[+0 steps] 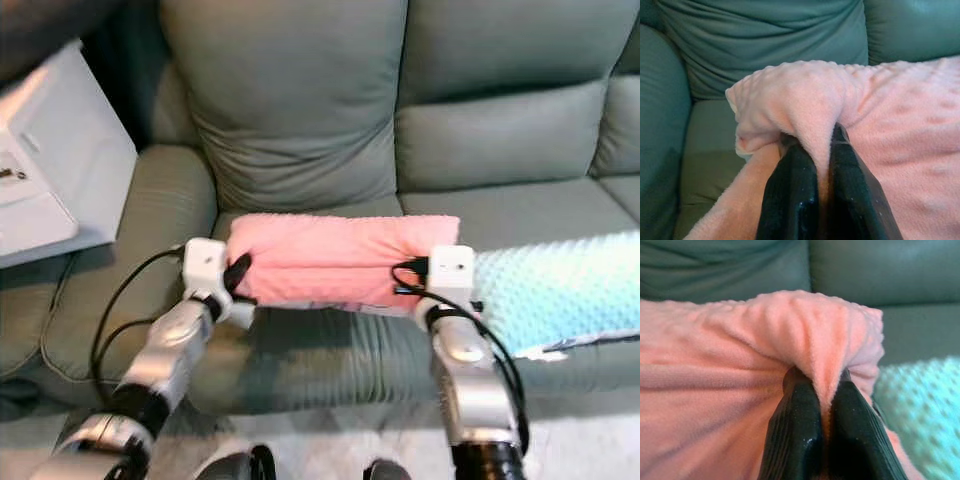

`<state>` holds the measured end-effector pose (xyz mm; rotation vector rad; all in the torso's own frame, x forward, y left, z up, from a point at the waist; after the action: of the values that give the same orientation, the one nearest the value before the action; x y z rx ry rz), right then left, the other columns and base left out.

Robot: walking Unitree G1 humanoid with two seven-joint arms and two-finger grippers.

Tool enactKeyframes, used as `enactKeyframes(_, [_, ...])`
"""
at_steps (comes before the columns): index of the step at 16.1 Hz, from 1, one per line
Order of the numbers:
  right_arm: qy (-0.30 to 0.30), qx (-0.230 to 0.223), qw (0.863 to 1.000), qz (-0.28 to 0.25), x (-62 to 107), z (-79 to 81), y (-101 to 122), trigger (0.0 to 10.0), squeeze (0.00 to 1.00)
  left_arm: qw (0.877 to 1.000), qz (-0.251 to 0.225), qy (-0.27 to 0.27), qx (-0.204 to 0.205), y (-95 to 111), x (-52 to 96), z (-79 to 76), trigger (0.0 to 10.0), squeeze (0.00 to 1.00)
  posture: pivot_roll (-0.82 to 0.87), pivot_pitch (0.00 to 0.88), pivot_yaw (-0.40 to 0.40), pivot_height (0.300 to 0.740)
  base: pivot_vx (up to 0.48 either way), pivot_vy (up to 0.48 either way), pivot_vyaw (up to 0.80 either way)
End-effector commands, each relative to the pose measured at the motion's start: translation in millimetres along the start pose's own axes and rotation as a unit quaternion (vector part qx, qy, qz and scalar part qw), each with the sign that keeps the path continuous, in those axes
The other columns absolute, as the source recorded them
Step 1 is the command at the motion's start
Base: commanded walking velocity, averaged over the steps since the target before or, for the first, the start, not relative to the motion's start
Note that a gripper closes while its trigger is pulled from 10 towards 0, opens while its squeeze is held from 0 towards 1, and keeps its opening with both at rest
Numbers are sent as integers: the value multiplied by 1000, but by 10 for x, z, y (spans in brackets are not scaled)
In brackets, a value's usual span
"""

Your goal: Move the pillow to the sofa

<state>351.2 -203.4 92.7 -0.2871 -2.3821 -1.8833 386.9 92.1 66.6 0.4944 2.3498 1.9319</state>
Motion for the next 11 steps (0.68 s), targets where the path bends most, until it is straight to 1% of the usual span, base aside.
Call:
enactKeyframes(1, [-2, 3, 1000, 0, -51, -50, -33, 10000, 0, 999, 21, 31, 2, -120, 13, 111, 10000, 0, -65, 289, 123, 740, 0, 0, 0])
enactKeyframes(4, [-11, 6, 1000, 16, -120, -126, -153, 10000, 0, 997, 42, 57, 25, -224, 2, 152, 10000, 0, -77, 294, 124, 740, 0, 0, 0])
enactKeyframes(6, [-15, -12, 999, 36, -160, -156, -284, 10000, 0, 994, 54, 85, 48, -316, 24, 210, 10000, 0, -79, 299, 124, 740, 0, 0, 0])
enactKeyframes(7, [-8, -15, 999, 42, -172, -133, -322, 10000, 0, 991, 60, 100, 59, -366, 47, 250, 10000, 0, -77, 299, 123, 740, 0, 0, 0])
enactKeyframes(8, [-2, -17, 999, 40, -187, -102, -334, 10000, 0, 989, 64, 114, 66, -401, 69, 294, 10000, 0, -76, 300, 121, 740, 0, 0, 0])
enactKeyframes(10, [2, -19, 1000, 7, -222, -66, -214, 10000, 0, 986, 55, 134, 78, -374, 87, 394, 10000, 0, -74, 302, 119, 740, 0, 0, 0])
enactKeyframes(11, [2, -19, 1000, -4, -230, -59, -170, 10000, 0, 986, 51, 138, 83, -352, 85, 418, 10000, 0, -73, 302, 117, 740, 0, 0, 0])
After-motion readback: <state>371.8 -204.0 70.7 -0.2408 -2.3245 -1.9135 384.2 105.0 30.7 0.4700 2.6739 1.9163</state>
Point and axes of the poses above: a point about 5 cm out from each wrist's last joint towards the gripper, its own x axis pointing back from the gripper into the wrist, its own y axis along the axis of the wrist's last joint, z = x × y, the point moved 5 cm from there along -x, pointing out of the wrist towards the gripper, and after that the axes turned 9 degrees about x, right-handed, at the moved point
